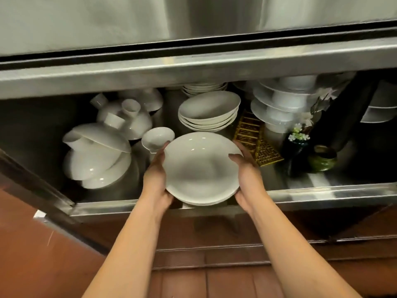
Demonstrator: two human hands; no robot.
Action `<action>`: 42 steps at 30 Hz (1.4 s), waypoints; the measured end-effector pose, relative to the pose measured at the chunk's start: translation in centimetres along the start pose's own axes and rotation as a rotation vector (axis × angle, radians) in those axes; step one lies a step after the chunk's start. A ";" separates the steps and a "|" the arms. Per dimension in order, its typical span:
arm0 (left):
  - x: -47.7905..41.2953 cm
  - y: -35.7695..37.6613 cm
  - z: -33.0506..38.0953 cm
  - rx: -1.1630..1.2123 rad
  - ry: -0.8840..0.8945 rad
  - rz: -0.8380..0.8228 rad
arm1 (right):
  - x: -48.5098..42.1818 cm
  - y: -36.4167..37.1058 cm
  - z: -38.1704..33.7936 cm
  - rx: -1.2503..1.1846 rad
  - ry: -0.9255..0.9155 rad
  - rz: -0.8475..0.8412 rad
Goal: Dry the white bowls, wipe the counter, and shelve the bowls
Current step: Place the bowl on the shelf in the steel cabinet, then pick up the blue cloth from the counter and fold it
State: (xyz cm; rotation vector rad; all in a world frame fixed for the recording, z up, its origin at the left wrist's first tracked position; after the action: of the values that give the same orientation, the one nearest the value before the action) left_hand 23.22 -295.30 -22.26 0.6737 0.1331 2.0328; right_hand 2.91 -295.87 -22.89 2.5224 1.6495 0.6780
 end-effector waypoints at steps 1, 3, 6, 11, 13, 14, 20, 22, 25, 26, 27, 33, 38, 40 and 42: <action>-0.3 0.2 0.2 -0.001 0.003 0.005 | -0.5 0.2 0.0 -0.004 0.003 -0.008; -1.1 0.6 0.2 0.029 -0.003 0.013 | -1.3 0.6 -0.1 -0.005 0.013 -0.019; -2.1 1.2 -0.1 0.066 -0.043 0.047 | -2.3 0.8 -0.1 -0.011 0.033 -0.006; -2.7 1.7 0.3 0.077 -0.006 0.093 | -3.4 1.0 -1.1 0.079 -0.062 0.038; -2.4 0.9 1.2 -0.013 0.165 0.183 | -3.0 0.5 -2.4 0.164 -0.243 0.052; -1.8 0.4 2.0 -0.049 0.274 0.208 | -2.6 0.3 -3.2 0.176 -0.342 0.048; 5.8 -2.8 7.9 -0.205 0.780 0.062 | 3.7 2.0 -8.0 0.192 -0.708 -0.238; 9.8 -6.0 9.3 -0.302 0.917 0.124 | 6.9 3.5 -8.0 0.200 -0.771 -0.383; 17.2 -10.9 10.9 -0.309 1.047 0.228 | 12.7 6.1 -6.8 0.181 -0.790 -0.656; 19.9 -12.2 11.4 -0.305 1.102 0.278 | 15.0 6.8 -6.5 0.150 -0.773 -0.764; 23.2 -13.9 11.7 -0.304 1.160 0.337 | 17.8 7.8 -6.0 0.112 -0.735 -0.884; 42.5 -23.2 11.7 -0.313 1.325 0.683 | 36.3 10.0 -4.0 -0.081 -0.635 -1.427; 60.7 -29.8 8.6 -0.370 1.380 1.058 | 53.4 7.1 -2.0 -0.242 -0.516 -1.772; 67.3 -31.6 6.8 -0.399 1.400 1.174 | 59.5 4.9 -1.0 -0.288 -0.463 -1.879; 73.6 -33.4 4.8 -0.415 1.420 1.292 | 65.6 2.3 0.2 -0.329 -0.411 -1.982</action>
State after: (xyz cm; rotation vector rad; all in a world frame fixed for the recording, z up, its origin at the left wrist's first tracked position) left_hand 22.41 -217.50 -0.07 -1.4230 0.0727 3.1879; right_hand 26.84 -238.92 -0.79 0.0418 2.3206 0.0644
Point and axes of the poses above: each hand's wrist, its own x-axis away from the middle knuckle, its own y-axis out of the palm, z = x × y, the point moved 5 cm from there along -x, towards the middle knuckle, and after that the axes turned 9 degrees about z, right-handed, at the moved point
